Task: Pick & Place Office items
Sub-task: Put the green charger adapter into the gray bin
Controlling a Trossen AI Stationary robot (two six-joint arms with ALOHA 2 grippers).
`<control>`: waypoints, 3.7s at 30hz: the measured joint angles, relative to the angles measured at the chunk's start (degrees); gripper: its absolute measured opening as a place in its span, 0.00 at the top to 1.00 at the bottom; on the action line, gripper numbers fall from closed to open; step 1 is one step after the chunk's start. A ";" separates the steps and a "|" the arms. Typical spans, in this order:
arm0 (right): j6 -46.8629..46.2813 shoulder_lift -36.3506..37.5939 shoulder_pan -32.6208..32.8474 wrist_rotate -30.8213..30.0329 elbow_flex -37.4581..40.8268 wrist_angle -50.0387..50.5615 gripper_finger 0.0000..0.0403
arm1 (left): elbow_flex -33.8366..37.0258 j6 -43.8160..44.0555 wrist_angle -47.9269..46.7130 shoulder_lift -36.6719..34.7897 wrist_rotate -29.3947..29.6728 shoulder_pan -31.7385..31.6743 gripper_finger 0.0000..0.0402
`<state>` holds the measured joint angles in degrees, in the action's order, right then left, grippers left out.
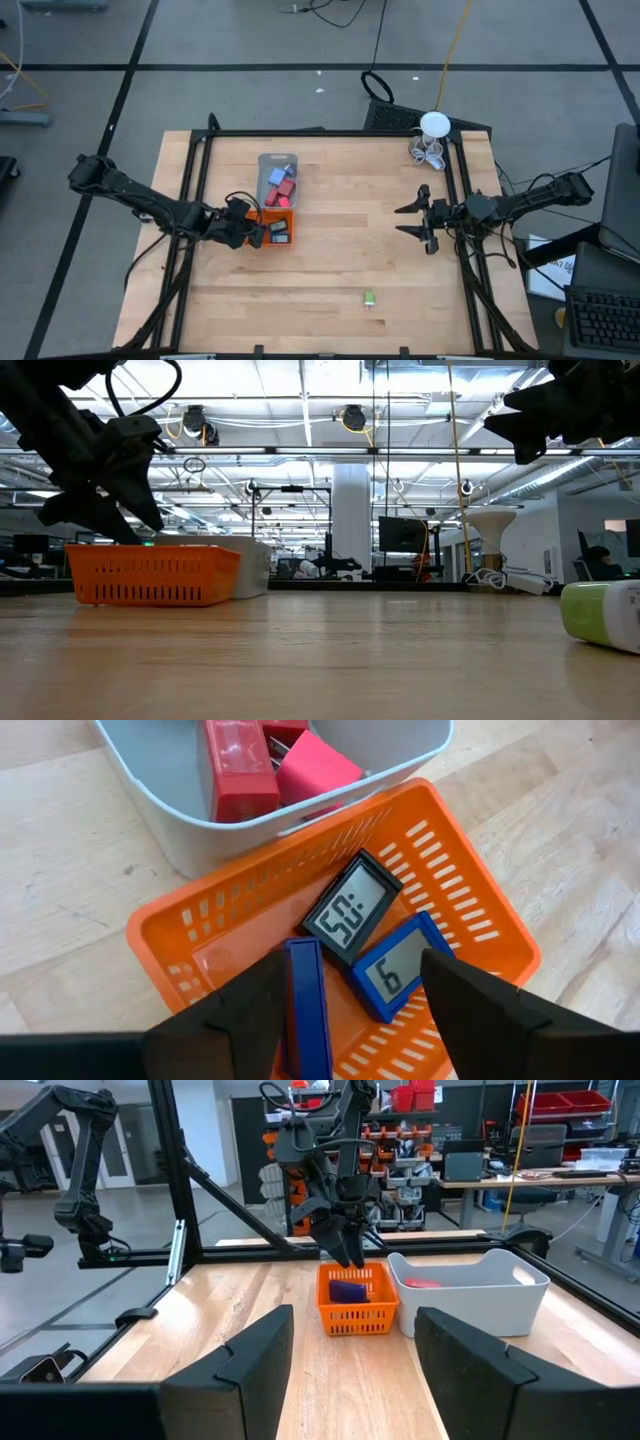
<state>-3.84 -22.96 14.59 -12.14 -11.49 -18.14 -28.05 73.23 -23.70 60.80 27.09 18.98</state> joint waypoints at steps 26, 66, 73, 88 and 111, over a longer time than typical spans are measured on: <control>-4.60 -39.42 17.93 2.20 -0.82 -32.58 0.30 | -0.02 0.15 5.49 0.00 1.99 -0.04 0.40; -11.97 -77.11 24.02 -4.10 -23.17 -13.76 0.53 | -0.04 0.03 14.56 -0.01 1.88 -0.09 0.40; -10.01 -77.11 23.65 -4.13 -23.17 -13.91 0.70 | -0.04 0.04 14.55 -0.01 1.92 -0.09 0.40; -7.47 -77.09 21.42 -4.09 -23.17 -13.72 0.99 | -0.04 0.06 14.53 -0.02 2.03 -0.09 0.40; 2.62 -60.89 15.96 -4.70 -23.08 -4.97 1.00 | -0.04 -12.93 29.00 1.92 6.83 -0.09 0.40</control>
<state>-1.22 -83.85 30.54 -16.84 -34.57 -23.11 -28.10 60.30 5.30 62.72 33.92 18.90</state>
